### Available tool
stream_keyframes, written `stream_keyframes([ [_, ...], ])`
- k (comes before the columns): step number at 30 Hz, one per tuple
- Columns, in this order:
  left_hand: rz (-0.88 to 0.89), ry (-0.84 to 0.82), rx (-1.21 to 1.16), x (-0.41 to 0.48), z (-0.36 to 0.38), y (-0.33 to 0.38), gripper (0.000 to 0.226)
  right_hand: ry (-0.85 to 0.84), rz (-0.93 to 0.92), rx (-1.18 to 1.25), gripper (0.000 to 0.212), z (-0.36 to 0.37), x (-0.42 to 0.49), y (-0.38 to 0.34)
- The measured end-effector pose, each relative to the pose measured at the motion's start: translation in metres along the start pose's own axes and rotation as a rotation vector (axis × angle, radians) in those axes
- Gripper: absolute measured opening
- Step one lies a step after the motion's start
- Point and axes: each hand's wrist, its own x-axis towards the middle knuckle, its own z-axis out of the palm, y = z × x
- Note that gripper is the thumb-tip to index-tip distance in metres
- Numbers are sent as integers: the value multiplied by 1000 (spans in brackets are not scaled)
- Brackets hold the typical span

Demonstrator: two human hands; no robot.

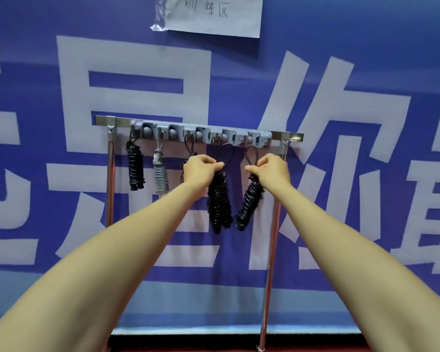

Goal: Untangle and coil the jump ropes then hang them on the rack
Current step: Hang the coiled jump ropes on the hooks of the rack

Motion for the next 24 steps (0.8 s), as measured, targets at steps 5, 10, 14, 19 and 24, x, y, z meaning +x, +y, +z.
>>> stream_keyframes([
  [5, 31, -1, 37, 33, 18, 5, 13, 36, -4, 1, 29, 16, 37, 1],
  [10, 25, -23, 9, 48, 32, -1, 14, 48, -10, -6, 28, 26, 64, 2],
  [14, 63, -37, -4, 60, 35, -10, 13, 67, -45, -1, 28, 32, 85, -5],
  [19, 78, -66, -67, 66, 33, -19, 15, 2, -21, -111, 37, 42, 98, -4],
  [24, 66, -105, -93, 66, 35, -13, 16, -46, 1, -76, 30, 52, 95, 14],
])
